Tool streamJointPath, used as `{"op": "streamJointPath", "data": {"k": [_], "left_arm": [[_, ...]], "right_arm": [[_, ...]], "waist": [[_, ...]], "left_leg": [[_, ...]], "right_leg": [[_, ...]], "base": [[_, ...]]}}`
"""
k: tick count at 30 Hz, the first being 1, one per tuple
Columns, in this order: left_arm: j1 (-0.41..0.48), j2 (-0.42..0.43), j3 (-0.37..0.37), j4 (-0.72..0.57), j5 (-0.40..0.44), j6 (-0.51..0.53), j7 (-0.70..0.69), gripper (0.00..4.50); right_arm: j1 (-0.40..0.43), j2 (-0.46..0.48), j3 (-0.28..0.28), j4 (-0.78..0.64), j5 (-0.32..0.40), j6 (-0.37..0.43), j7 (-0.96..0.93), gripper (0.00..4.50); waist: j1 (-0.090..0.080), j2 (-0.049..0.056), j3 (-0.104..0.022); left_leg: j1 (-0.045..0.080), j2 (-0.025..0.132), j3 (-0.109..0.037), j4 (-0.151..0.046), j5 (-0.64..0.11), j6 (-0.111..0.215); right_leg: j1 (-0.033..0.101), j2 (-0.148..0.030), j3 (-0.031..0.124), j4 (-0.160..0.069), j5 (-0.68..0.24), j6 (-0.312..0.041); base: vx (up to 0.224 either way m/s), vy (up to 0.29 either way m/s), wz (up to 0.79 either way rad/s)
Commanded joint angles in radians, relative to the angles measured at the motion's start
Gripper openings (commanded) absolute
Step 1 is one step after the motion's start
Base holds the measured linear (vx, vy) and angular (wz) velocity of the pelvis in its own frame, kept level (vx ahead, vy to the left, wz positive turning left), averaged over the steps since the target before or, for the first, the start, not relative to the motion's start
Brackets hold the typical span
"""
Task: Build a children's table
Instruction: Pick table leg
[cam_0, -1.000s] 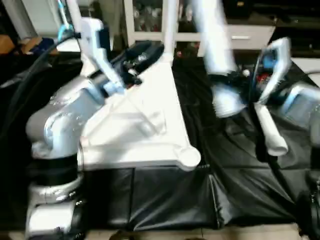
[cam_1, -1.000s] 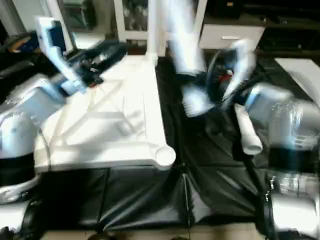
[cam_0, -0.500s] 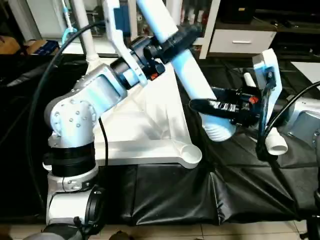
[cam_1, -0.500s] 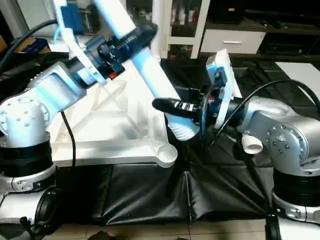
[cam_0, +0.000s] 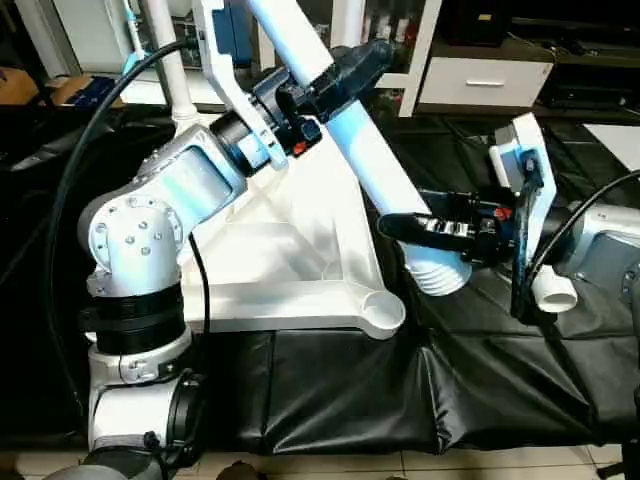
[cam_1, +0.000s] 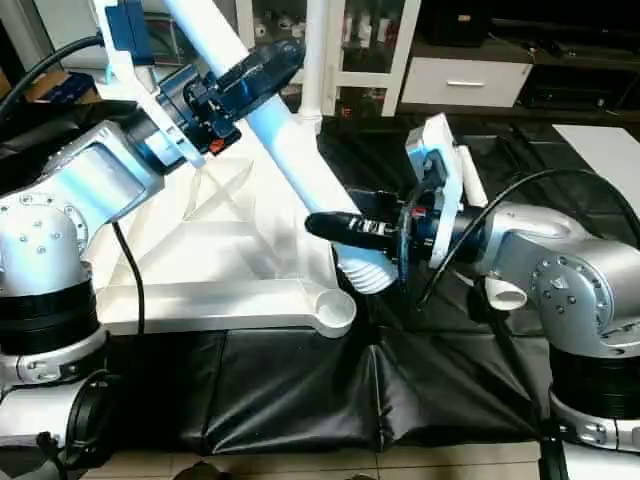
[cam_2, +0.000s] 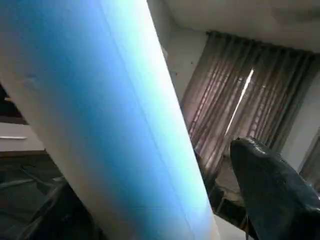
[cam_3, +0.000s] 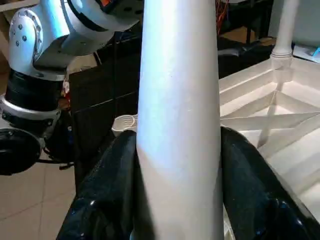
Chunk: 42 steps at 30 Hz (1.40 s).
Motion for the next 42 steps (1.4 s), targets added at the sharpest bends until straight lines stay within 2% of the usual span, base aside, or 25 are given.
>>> {"op": "streamJointPath", "data": {"k": [1,2,4,9,15,31,32,34,36,37,40,41,42], "left_arm": [[-0.002,0.010,-0.011,-0.011,-0.021,0.024,0.006,3.38],[0.000,0.016,-0.013,-0.010,-0.024,0.031,0.008,3.38],[0.003,0.026,-0.014,-0.004,-0.033,0.059,0.017,2.99],[0.011,0.039,-0.005,0.007,-0.039,0.099,0.039,2.68],[0.004,0.040,0.021,0.034,-0.054,0.109,0.067,2.22],[-0.007,0.047,0.033,0.042,-0.073,0.113,0.094,2.02],[-0.010,0.050,0.034,0.046,-0.072,0.111,0.095,2.02],[-0.010,0.050,0.034,0.046,-0.072,0.111,0.095,2.01],[-0.015,0.062,0.032,0.057,-0.062,0.105,0.090,2.00],[-0.018,0.070,0.029,0.061,-0.057,0.103,0.084,1.94],[-0.021,0.085,0.018,0.065,-0.045,0.098,0.075,1.82],[-0.023,0.092,0.010,0.065,-0.042,0.097,0.066,1.80],[-0.025,0.095,0.006,0.065,-0.041,0.097,0.062,1.80]], "right_arm": [[-0.003,-0.013,0.000,-0.007,-0.009,-0.020,-0.008,1.89],[-0.003,-0.016,0.004,-0.006,-0.010,-0.024,-0.009,1.89],[-0.004,-0.021,0.011,-0.005,-0.017,-0.031,-0.010,1.89],[-0.004,-0.027,0.021,0.000,-0.030,-0.048,-0.013,1.89],[-0.004,-0.031,0.032,0.006,-0.042,-0.064,-0.013,1.89],[-0.008,-0.037,0.045,0.016,-0.060,-0.093,-0.019,1.89],[-0.013,-0.033,0.045,0.020,-0.065,-0.097,-0.027,2.24],[-0.013,-0.033,0.045,0.020,-0.065,-0.097,-0.027,2.58],[-0.023,-0.024,0.034,0.031,-0.061,-0.100,-0.039,2.67],[-0.029,-0.023,0.023,0.036,-0.050,-0.094,-0.040,2.91],[-0.034,-0.033,0.009,0.040,-0.038,-0.093,-0.029,3.05],[-0.048,-0.056,-0.022,0.061,-0.019,-0.086,-0.011,3.13],[-0.058,-0.070,-0.043,0.077,-0.009,-0.084,-0.001,3.23]], "waist": [[0.001,-0.011,-0.077],[0.000,-0.012,-0.077],[0.000,-0.012,-0.076],[-0.002,-0.011,-0.075],[-0.002,-0.011,-0.077],[-0.003,-0.010,-0.077],[-0.003,-0.011,-0.077],[-0.003,-0.010,-0.077],[-0.003,-0.008,-0.078],[-0.006,-0.008,-0.077],[-0.007,-0.006,-0.078],[-0.007,-0.005,-0.078],[-0.007,0.000,-0.079]], "left_leg": [[0.010,0.001,0.008,-0.063,-0.108,0.011],[0.011,0.001,0.008,-0.063,-0.111,0.009],[0.012,0.001,0.008,-0.063,-0.115,0.005],[0.013,0.001,0.008,-0.064,-0.128,-0.003],[0.012,0.000,0.007,-0.063,-0.114,0.002],[0.012,0.000,0.007,-0.062,-0.116,0.004],[0.012,0.000,0.008,-0.062,-0.117,0.004],[0.012,0.000,0.007,-0.062,-0.112,0.004],[0.012,0.000,0.007,-0.062,-0.112,0.002],[0.013,-0.001,0.007,-0.063,-0.125,0.002],[0.014,-0.001,0.006,-0.063,-0.122,0.000],[0.014,0.000,0.006,-0.063,-0.120,-0.001],[0.016,0.001,0.006,-0.061,-0.124,0.002]], "right_leg": [[0.064,-0.034,0.026,-0.072,-0.195,-0.168],[0.063,-0.034,0.026,-0.073,-0.204,-0.164],[0.062,-0.034,0.025,-0.073,-0.215,-0.161],[0.061,-0.033,0.025,-0.076,-0.235,-0.156],[0.064,-0.033,0.025,-0.072,-0.203,-0.165],[0.064,-0.033,0.025,-0.072,-0.209,-0.163],[0.064,-0.033,0.025,-0.072,-0.209,-0.163],[0.064,-0.032,0.025,-0.071,-0.198,-0.166],[0.064,-0.032,0.024,-0.070,-0.198,-0.166],[0.063,-0.031,0.024,-0.072,-0.212,-0.158],[0.064,-0.031,0.023,-0.072,-0.211,-0.155],[0.064,-0.031,0.024,-0.071,-0.200,-0.161],[0.063,-0.031,0.024,-0.069,-0.188,-0.172]], "base": [[0.000,0.000,0.00],[0.000,0.000,0.00],[0.000,0.000,0.00],[0.000,0.000,0.00],[0.000,0.000,0.00],[0.000,0.000,0.00],[0.000,0.000,0.00],[0.000,0.000,0.00],[0.000,0.000,0.00],[0.000,0.000,0.00],[0.000,0.000,0.00],[0.000,0.000,0.00],[0.000,0.000,0.00]]}}
